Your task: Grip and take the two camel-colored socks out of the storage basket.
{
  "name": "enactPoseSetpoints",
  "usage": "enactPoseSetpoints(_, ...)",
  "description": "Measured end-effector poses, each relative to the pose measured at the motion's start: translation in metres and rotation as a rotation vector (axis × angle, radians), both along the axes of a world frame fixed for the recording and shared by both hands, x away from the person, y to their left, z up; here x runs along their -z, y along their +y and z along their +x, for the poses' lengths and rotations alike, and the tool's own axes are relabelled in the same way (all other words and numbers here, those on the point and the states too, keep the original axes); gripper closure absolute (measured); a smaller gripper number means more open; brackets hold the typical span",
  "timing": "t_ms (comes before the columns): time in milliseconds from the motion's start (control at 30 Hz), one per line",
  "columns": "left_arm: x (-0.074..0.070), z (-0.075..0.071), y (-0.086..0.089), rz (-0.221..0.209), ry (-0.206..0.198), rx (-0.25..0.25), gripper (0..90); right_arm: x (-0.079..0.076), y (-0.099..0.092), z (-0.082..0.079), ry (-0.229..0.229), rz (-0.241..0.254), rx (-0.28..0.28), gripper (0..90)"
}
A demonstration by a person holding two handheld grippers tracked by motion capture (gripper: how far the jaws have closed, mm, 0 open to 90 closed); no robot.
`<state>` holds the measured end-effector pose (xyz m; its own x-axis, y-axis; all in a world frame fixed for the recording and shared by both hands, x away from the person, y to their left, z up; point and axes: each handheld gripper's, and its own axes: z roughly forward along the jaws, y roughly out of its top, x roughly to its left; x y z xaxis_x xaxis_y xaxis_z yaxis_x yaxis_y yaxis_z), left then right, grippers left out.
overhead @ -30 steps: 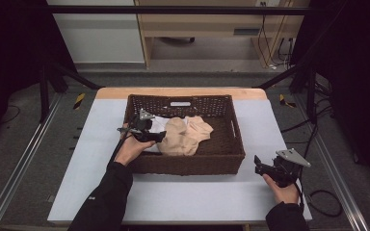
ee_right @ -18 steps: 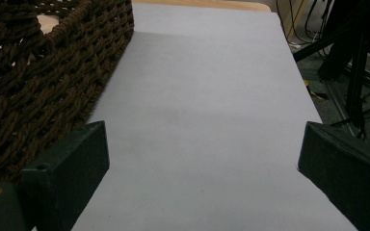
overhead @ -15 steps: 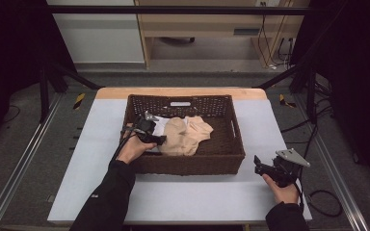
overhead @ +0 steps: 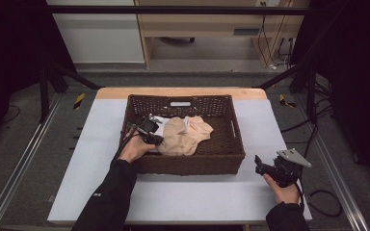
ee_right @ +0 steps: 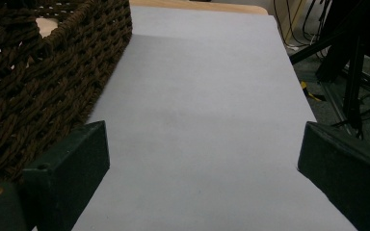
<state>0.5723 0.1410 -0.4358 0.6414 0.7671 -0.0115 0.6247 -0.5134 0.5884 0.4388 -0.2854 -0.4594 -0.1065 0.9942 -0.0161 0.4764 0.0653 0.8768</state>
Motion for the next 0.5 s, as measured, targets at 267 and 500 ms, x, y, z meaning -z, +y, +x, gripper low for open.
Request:
enactPoseSetpoints(267,-0.017,-0.008,0.011,-0.183,-0.14,-0.027,86.4,-0.001,-0.001,-0.001,-0.008,-0.002,0.007,4.5)
enactPoseSetpoints(500,-0.032,-0.014,0.017,-0.32,-0.251,-0.015,86.7,-0.001,-0.003,-0.001,-0.021,-0.004,0.014,4.6)
